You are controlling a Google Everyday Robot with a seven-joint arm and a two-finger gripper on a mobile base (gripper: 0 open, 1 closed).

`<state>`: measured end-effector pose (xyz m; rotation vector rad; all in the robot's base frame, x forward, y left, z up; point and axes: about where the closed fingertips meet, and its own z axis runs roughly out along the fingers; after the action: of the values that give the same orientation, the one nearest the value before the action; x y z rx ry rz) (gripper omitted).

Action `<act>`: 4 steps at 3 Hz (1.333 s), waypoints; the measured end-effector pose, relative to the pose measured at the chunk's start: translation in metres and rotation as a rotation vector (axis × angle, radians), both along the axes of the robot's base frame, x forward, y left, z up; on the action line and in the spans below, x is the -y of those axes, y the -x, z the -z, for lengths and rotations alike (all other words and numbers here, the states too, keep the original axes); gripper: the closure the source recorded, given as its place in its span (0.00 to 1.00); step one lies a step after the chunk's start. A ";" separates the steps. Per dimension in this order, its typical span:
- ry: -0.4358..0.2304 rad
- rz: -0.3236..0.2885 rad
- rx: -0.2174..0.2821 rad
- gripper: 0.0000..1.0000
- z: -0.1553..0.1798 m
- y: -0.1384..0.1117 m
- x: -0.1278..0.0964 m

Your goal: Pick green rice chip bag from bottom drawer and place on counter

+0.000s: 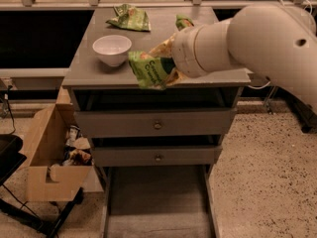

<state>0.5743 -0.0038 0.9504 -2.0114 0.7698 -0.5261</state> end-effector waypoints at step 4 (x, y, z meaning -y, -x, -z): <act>0.007 0.068 -0.014 0.97 0.059 -0.160 0.001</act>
Offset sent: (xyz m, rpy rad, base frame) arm 0.1728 0.0328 -0.0406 -0.0563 0.0288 -0.0407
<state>0.7340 -0.0053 0.8912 -2.0029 0.8484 -0.5552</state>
